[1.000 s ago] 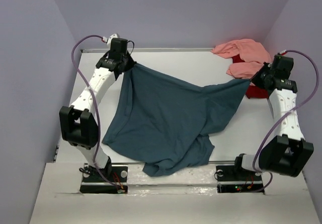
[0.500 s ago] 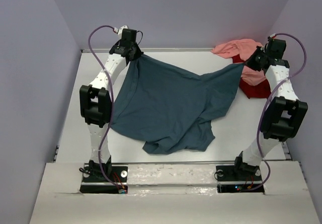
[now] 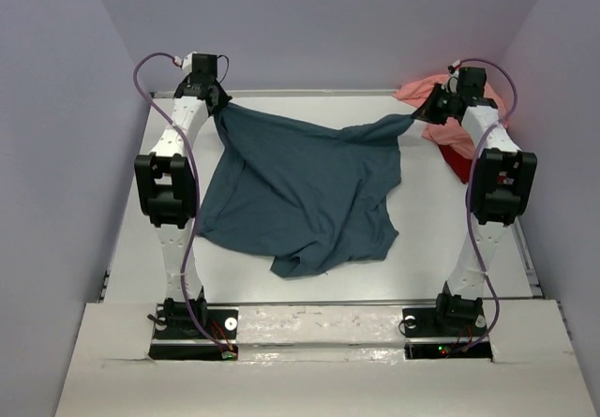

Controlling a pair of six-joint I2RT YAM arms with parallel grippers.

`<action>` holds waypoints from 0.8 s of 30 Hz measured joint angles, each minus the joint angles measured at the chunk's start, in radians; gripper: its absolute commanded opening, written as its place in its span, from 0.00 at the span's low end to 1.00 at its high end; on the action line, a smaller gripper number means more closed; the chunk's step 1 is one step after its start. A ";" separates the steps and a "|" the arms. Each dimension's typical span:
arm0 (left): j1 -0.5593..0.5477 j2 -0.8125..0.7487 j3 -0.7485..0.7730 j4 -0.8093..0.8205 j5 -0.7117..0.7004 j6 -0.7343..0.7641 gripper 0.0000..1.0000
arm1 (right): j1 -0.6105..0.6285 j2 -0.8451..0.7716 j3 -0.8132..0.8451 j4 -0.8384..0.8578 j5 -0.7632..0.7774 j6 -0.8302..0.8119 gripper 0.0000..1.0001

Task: Fold and stack the t-shirts
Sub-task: Flatten out the tshirt

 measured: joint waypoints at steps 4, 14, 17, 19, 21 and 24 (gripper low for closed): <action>0.037 0.011 0.000 -0.021 -0.016 0.006 0.00 | 0.037 0.087 0.114 -0.005 -0.035 -0.001 0.00; 0.042 0.026 0.000 -0.047 -0.003 0.011 0.00 | 0.113 0.380 0.557 -0.006 -0.144 0.018 0.00; 0.042 0.044 0.014 -0.058 0.008 0.010 0.00 | 0.125 0.422 0.591 0.032 -0.172 0.036 0.00; 0.042 0.071 0.048 -0.073 0.013 0.010 0.00 | 0.132 0.450 0.597 0.077 -0.196 0.058 0.00; 0.042 0.113 0.113 -0.105 0.023 0.011 0.00 | 0.136 0.468 0.596 0.117 -0.212 0.081 0.00; 0.042 0.145 0.174 -0.123 0.031 0.010 0.00 | 0.137 0.487 0.595 0.187 -0.222 0.109 0.00</action>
